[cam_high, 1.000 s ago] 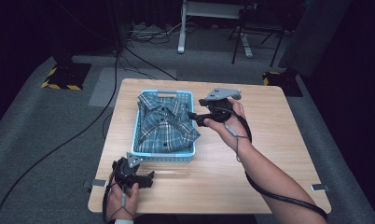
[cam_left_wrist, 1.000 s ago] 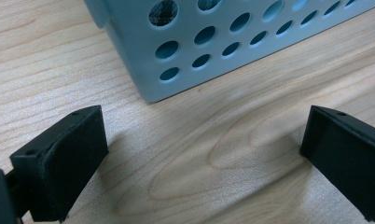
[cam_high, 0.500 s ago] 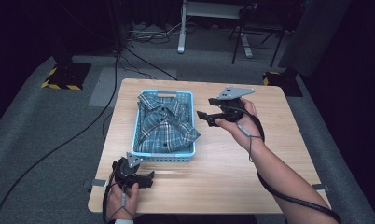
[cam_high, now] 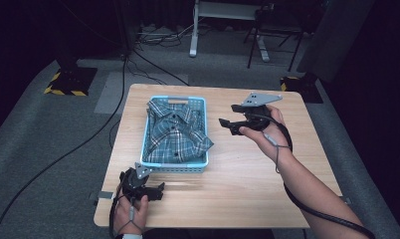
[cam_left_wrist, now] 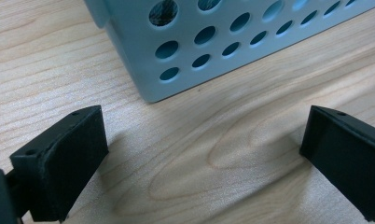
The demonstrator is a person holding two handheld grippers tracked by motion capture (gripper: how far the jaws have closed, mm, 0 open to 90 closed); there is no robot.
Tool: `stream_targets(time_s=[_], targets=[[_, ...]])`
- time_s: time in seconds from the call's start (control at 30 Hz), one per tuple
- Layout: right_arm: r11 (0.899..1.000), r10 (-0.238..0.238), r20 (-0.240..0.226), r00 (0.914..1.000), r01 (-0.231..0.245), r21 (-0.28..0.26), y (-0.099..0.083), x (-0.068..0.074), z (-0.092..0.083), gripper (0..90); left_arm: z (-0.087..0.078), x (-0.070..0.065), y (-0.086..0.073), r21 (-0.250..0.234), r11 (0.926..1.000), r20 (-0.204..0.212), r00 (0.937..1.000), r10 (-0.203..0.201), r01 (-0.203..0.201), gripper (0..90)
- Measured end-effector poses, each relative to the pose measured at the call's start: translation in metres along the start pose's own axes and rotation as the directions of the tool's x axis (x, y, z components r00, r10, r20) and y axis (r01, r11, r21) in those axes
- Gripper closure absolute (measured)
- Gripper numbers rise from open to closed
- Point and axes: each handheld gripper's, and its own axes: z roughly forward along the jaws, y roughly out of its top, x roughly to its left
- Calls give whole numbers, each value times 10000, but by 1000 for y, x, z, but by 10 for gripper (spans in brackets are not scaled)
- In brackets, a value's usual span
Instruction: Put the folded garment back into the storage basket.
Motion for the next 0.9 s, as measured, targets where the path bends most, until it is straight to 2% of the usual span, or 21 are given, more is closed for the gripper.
stream_targets(time_s=[0.27,0.9], targets=[[9999,-125,96,9999,124,92,-5,-6,-6,302,0,0,0,1,10000,1,10000,-1,1,3],[9998,148,131,9998,-147,-135,-17,-20,-28,297,0,0,0,2,10000,0,10000,4,-4,3]])
